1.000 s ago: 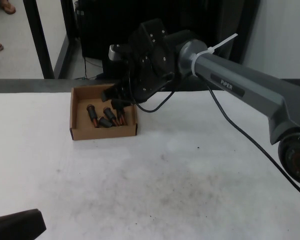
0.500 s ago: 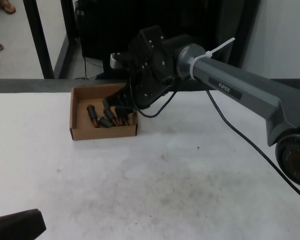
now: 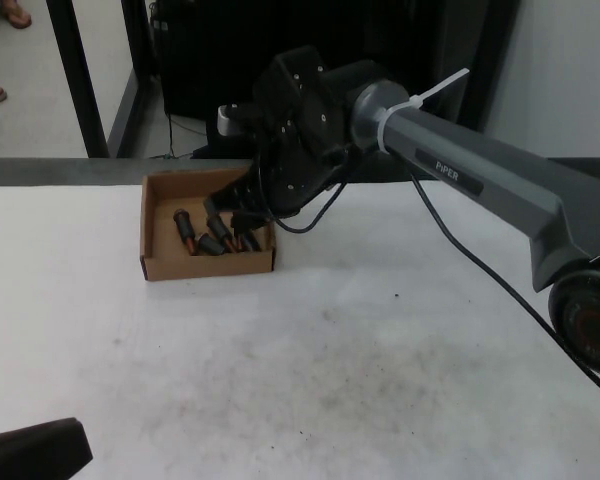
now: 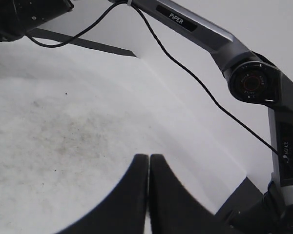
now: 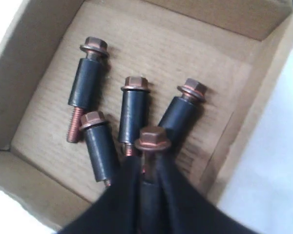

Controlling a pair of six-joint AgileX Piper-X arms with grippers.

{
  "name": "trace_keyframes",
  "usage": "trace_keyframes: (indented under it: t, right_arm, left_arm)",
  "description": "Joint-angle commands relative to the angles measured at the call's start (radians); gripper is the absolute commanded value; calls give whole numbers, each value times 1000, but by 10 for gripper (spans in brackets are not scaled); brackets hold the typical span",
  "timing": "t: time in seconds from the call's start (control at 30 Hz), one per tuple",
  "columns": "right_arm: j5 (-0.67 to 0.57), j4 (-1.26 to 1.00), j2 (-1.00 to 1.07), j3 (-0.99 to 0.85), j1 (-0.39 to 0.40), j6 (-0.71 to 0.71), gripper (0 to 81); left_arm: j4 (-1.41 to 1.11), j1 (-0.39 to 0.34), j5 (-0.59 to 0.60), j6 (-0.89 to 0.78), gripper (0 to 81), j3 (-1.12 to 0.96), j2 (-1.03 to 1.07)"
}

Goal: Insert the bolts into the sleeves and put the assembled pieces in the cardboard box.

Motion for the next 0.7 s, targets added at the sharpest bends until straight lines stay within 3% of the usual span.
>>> trace_keyframes:
  t: [0.0, 0.17, 0.67]
  right_arm:
    - [-1, 14, -8, -37, -5, 3, 1]
    - [32, 26, -49, -113, -5, 1, 2]
    - [96, 136, -363, -90, -9, -73, 2]
  left_arm:
    - [-3, 1, -1, 5, 8, -3, -7]
    - [-3, 1, -18, 5, 8, -3, -7]
    - [-46, 1, -49, 5, 8, -3, -7]
